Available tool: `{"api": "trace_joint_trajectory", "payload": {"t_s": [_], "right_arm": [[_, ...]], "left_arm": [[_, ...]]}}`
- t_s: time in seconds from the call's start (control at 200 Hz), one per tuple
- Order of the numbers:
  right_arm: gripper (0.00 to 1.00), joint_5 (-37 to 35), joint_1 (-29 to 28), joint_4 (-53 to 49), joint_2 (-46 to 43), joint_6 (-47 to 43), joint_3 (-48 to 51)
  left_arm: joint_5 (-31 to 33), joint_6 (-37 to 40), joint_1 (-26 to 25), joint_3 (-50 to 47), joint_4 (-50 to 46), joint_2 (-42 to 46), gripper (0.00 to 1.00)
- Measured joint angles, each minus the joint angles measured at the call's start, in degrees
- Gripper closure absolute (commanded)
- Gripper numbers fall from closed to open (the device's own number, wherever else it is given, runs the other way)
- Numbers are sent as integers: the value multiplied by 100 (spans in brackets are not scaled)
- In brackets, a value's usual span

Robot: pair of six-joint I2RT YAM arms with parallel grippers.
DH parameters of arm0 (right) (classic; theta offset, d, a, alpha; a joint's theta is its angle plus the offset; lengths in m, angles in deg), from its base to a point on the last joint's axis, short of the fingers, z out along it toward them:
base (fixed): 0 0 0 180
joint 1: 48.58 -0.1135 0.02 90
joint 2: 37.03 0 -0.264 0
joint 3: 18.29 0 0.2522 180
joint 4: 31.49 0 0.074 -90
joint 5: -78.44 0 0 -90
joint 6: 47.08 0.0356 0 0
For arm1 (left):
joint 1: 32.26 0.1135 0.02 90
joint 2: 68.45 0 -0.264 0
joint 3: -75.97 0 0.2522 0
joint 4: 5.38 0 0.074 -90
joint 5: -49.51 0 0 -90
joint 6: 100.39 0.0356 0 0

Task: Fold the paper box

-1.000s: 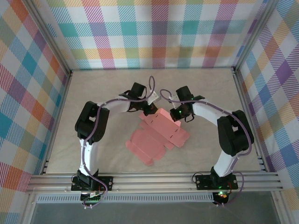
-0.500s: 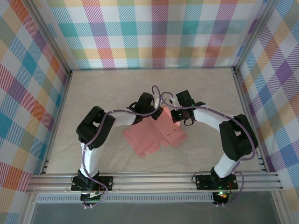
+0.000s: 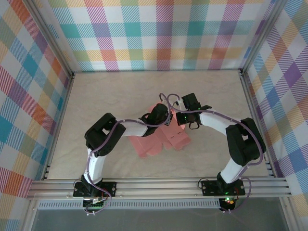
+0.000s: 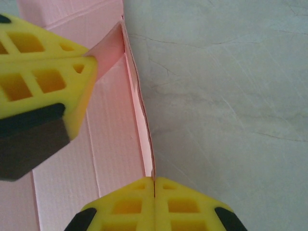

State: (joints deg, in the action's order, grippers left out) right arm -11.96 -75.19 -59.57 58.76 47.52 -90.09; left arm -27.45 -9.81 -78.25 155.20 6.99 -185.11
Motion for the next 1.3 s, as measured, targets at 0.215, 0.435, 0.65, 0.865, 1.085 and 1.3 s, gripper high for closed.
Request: {"api": "trace_joint_trajectory", "payload": {"t_s": [0.215, 0.435, 0.65, 0.865, 1.085, 1.3], "right_arm": [[100, -20, 28, -13, 0, 103, 0], [100, -50, 28, -35, 0, 90, 0], [92, -13, 33, -140, 0, -170, 4], [78, 280, 39, 153, 0, -402, 24], [63, 348, 39, 208, 0, -463, 26], [53, 195, 55, 271, -291, -83, 319]], "left_arm": [[350, -275, -142, 210, -4, -205, 94], [256, -249, -133, 208, -4, -205, 94], [-769, -81, 170, 173, 0, -205, 95], [-1954, 28, 376, -4, 109, -205, 95], [-2470, -2, 490, -131, 267, -205, 95], [-2610, -72, 505, -138, 291, -205, 95]]}}
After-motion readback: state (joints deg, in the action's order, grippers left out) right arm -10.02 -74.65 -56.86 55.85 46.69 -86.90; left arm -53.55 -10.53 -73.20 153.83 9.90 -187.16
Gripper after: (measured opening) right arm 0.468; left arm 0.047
